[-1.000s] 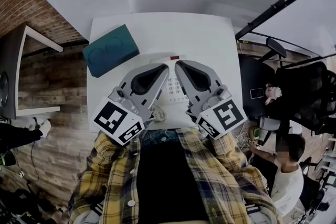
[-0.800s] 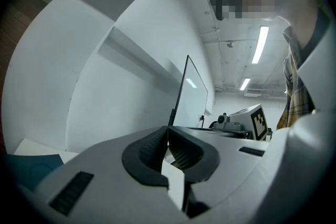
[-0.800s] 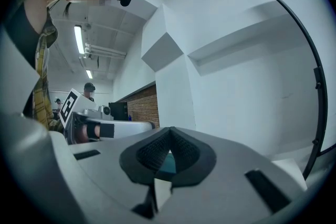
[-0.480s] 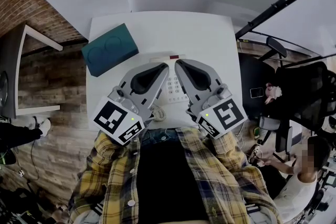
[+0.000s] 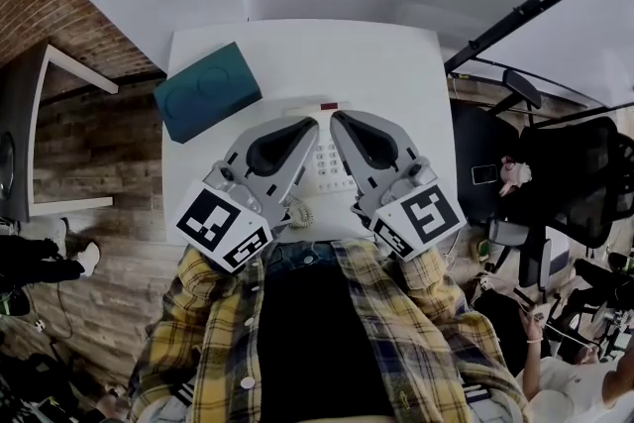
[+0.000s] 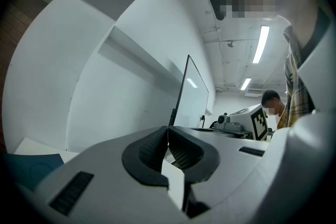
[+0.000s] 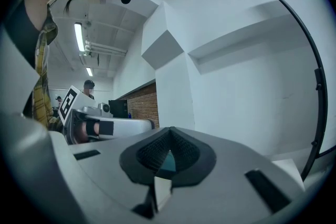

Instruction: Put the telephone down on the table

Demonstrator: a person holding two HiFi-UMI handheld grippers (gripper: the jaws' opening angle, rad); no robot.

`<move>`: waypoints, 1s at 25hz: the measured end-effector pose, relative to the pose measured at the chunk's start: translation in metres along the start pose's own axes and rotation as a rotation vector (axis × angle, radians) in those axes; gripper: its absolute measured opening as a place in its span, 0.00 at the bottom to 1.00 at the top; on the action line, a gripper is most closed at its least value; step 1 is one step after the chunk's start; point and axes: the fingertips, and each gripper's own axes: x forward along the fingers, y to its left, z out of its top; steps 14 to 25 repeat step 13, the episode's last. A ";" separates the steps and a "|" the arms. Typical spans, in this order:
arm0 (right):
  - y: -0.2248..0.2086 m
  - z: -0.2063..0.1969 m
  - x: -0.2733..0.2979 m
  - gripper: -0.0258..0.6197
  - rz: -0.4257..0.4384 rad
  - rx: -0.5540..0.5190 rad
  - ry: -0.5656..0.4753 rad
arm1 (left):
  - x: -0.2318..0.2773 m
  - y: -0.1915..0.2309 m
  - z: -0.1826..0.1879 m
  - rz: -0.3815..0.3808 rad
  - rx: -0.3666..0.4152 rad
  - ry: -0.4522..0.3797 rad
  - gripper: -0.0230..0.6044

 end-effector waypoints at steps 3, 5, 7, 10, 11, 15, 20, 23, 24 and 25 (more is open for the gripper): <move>0.001 0.000 0.000 0.08 0.001 0.001 0.001 | 0.000 0.000 0.000 0.000 -0.001 0.001 0.07; 0.001 0.000 0.000 0.08 0.000 0.000 0.003 | 0.000 0.000 0.000 -0.002 -0.001 0.001 0.07; 0.001 0.000 0.000 0.08 -0.003 0.000 0.003 | 0.000 0.000 0.000 -0.004 -0.001 0.002 0.07; 0.002 0.000 0.001 0.08 -0.002 -0.002 0.005 | -0.001 0.001 0.000 -0.004 -0.003 0.000 0.07; 0.002 0.000 0.001 0.08 -0.001 -0.003 0.006 | -0.002 0.001 0.000 -0.003 -0.004 0.000 0.07; 0.003 -0.001 0.002 0.08 0.002 -0.004 0.007 | -0.003 0.001 0.000 -0.002 -0.005 -0.002 0.07; 0.003 -0.001 0.002 0.08 0.002 -0.004 0.007 | -0.003 0.001 0.000 -0.002 -0.005 -0.002 0.07; 0.003 -0.001 0.002 0.08 0.002 -0.004 0.007 | -0.003 0.001 0.000 -0.002 -0.005 -0.002 0.07; 0.003 -0.001 0.002 0.08 0.002 -0.004 0.007 | -0.003 0.001 0.000 -0.002 -0.005 -0.002 0.07; 0.003 -0.001 0.002 0.08 0.002 -0.004 0.007 | -0.003 0.001 0.000 -0.002 -0.005 -0.002 0.07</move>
